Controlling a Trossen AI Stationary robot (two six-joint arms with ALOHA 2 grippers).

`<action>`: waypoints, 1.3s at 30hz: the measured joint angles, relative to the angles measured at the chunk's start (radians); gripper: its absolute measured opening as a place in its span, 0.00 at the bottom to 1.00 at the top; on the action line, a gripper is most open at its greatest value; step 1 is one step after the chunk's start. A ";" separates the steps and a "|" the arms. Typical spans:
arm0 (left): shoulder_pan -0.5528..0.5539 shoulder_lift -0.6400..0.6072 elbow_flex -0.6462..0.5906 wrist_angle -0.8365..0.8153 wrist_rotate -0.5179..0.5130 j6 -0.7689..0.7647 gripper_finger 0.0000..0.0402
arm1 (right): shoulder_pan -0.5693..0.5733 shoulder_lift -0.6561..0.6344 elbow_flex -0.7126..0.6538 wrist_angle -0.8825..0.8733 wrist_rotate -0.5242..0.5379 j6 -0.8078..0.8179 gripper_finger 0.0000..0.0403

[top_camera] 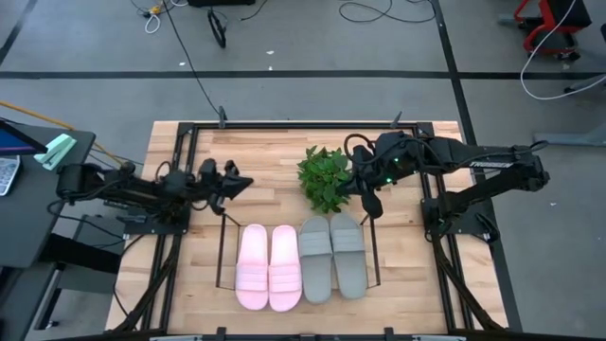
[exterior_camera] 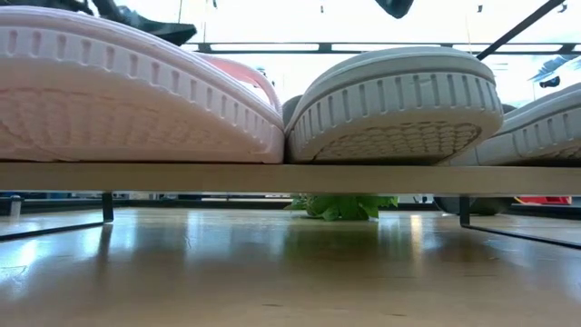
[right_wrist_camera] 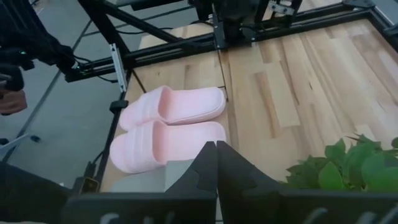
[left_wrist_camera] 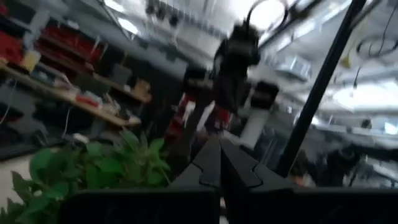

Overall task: Pick and place slides into the shelf
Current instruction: Return to Home Position

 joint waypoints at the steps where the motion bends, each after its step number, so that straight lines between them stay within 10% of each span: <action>1: 0.000 -0.002 -0.018 0.039 -0.008 -0.011 0.01 | 0.002 0.000 0.000 0.000 0.000 0.001 0.00; 16: -0.055 -0.154 -0.043 0.029 -0.009 -0.039 0.00 | 0.003 0.000 0.000 -0.010 0.002 0.007 0.00; 39: -0.055 -0.850 -0.043 -0.740 -0.044 -0.012 0.00 | 0.003 0.000 0.000 -0.007 0.020 0.019 0.00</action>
